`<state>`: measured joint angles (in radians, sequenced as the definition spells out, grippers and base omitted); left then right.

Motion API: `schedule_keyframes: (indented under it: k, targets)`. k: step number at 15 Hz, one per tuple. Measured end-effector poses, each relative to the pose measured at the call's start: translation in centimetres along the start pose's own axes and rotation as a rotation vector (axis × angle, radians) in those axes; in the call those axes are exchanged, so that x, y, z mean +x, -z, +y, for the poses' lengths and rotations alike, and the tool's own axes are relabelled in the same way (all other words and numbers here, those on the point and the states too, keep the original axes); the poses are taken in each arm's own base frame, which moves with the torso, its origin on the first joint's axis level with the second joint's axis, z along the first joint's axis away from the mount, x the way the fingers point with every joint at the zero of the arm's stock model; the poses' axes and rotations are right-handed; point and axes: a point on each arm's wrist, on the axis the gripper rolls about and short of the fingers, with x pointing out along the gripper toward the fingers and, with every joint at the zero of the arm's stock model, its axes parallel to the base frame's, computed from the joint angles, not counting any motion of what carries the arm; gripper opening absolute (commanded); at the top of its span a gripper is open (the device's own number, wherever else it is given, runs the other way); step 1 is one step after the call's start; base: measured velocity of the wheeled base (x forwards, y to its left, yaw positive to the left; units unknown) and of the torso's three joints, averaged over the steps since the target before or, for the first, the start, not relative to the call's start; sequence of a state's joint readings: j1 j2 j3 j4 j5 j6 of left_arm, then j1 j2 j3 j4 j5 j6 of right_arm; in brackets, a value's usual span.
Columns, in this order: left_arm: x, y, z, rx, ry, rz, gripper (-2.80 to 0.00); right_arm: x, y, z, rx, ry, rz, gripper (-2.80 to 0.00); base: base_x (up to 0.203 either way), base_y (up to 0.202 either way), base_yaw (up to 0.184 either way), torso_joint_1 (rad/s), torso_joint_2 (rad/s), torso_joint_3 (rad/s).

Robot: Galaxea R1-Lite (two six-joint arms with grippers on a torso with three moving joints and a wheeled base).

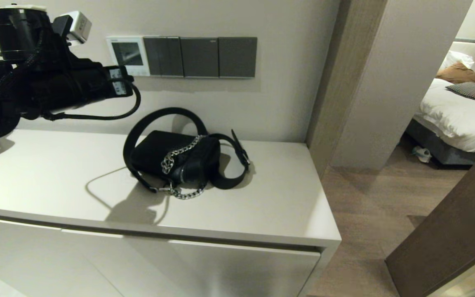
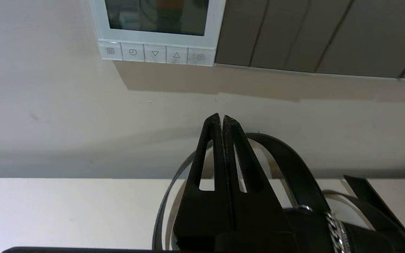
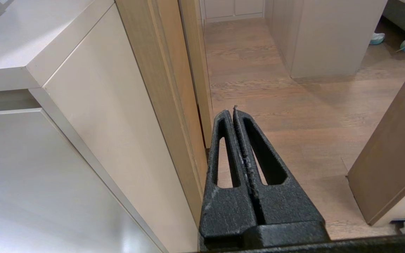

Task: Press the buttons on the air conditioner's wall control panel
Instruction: Turn on the central air conditioner

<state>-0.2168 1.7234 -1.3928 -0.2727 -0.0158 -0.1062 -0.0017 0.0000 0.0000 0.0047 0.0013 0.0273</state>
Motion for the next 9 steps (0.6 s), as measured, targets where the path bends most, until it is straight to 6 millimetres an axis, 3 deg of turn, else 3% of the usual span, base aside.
schedule_keyframes:
  k: [9]
  targets:
    - [2.5,0.0,-1.5,0.003,0.01,-0.019,-2.8,0.0,0.0,0.0,0.0,0.0,0.0,-2.8,0.0,0.0,0.0,0.0,0.0,0.0]
